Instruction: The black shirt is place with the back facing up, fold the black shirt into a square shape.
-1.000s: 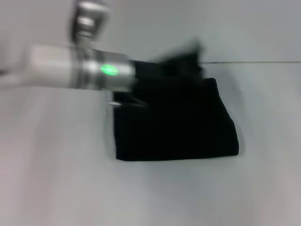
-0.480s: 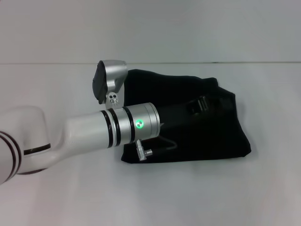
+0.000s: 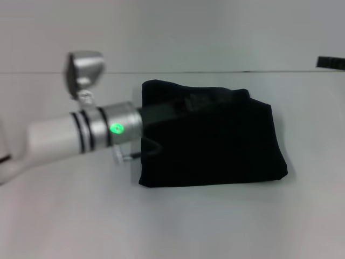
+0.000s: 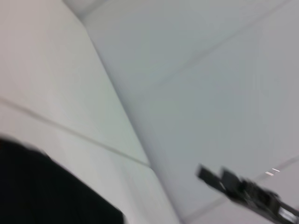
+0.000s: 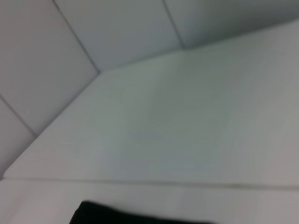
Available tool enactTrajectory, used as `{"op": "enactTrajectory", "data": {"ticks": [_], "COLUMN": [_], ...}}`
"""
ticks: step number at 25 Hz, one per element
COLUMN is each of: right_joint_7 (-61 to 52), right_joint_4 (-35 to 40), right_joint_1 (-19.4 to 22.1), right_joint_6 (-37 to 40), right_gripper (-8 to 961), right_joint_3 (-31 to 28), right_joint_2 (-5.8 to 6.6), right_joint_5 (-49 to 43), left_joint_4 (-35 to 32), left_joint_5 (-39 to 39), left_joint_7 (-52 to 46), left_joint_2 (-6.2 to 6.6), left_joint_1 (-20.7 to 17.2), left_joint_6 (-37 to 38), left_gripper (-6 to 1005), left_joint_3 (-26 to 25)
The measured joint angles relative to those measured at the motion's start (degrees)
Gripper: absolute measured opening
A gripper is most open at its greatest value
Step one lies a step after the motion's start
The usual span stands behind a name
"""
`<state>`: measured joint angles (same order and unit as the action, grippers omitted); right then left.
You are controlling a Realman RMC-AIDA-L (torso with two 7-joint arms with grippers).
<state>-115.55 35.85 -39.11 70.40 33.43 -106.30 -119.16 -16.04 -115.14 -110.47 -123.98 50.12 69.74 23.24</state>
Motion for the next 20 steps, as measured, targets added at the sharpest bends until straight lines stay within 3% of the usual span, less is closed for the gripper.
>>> {"op": "enactTrajectory", "data": {"ticks": [5, 10, 16, 20], "right_joint_7": [-6.5, -9.7, -12.1, -12.2], "right_joint_4": [-5.8, -11.0, -14.1, -14.8], "right_joint_1": [-3.0, -4.4, -4.9, -5.4], "right_joint_6": [-0.2, -2.3, -5.0, -9.1], "right_gripper": [896, 896, 895, 895], "right_joint_3": [2.6, 3.0, 3.4, 3.5], "right_joint_2": [-0.03, -0.48, -1.51, -3.49], "right_joint_5": [-3.1, -3.5, -3.6, -3.5], "left_joint_4": [-8.9, -12.3, -14.8, -14.8], "left_joint_5": [0.0, -0.2, -0.6, -0.6], "left_joint_7": [1.8, 5.6, 8.4, 8.9], "left_joint_2": [1.44, 3.57, 3.67, 3.68], "left_joint_1": [-3.6, -4.9, -5.6, -5.7], "left_joint_6": [-0.9, -4.7, -10.7, -12.2], "left_gripper": [703, 864, 946, 946], "left_joint_3": [2.8, 6.6, 9.4, 9.8]}}
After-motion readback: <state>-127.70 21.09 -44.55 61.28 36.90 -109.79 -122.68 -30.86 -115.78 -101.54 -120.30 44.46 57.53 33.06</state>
